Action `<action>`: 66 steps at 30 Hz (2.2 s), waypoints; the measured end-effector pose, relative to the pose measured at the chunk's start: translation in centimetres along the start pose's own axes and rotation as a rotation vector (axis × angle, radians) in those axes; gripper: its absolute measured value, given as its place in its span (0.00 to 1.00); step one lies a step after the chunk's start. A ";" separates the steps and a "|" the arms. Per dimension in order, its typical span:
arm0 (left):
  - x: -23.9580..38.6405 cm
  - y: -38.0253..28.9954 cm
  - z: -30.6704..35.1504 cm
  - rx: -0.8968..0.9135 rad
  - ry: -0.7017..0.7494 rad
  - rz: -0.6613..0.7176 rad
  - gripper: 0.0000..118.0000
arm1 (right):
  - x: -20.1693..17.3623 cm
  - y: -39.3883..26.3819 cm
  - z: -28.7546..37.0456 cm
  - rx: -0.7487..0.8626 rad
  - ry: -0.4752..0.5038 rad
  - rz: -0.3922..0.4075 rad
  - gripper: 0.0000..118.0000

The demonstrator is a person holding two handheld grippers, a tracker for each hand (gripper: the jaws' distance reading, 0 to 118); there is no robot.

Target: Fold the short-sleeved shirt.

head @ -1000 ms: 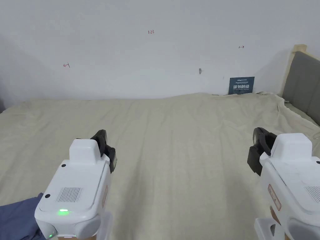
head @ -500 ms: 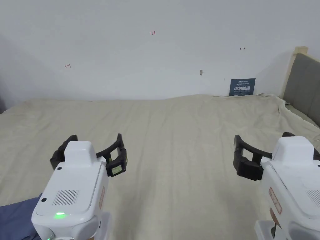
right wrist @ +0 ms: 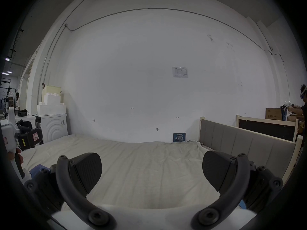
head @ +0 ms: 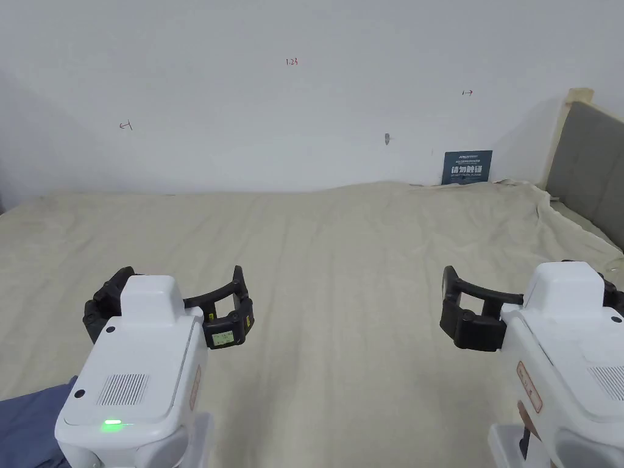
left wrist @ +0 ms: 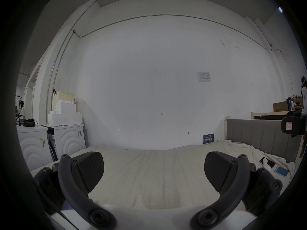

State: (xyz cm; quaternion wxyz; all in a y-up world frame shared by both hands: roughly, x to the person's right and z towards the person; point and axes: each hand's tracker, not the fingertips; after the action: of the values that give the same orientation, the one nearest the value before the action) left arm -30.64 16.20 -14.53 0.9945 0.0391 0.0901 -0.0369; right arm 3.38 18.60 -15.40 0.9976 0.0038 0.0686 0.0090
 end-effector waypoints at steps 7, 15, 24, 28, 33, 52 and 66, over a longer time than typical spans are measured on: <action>0.3 -0.1 -0.1 0.002 -0.001 -0.001 1.00 | 0.4 -0.2 -0.2 -0.002 -0.002 0.002 1.00; 0.4 -0.1 -0.1 0.006 0.002 -0.006 1.00 | 0.4 -0.4 -0.3 0.000 -0.003 0.006 1.00; 0.3 -0.2 -0.1 0.007 0.004 -0.010 1.00 | -0.1 -0.2 -0.1 -0.002 -0.003 0.004 1.00; 0.2 -0.2 -0.1 0.012 0.004 -0.011 1.00 | -0.1 -0.1 -0.1 0.001 -0.001 0.003 1.00; 0.1 -0.3 0.0 0.011 0.004 -0.004 1.00 | -0.1 -0.1 -0.1 0.007 -0.001 0.005 1.00; 0.0 -0.2 0.0 0.012 0.013 -0.006 1.00 | 0.1 -0.3 -0.3 0.012 -0.004 0.010 1.00; -0.1 -0.2 0.1 0.015 0.016 -0.008 1.00 | -0.2 -0.1 -0.1 0.014 -0.008 0.011 1.00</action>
State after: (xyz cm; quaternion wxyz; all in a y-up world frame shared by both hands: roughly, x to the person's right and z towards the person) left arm -30.70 15.99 -14.41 0.9933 0.0465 0.0979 -0.0412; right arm 3.22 18.52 -15.47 0.9977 0.0113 0.0646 0.0142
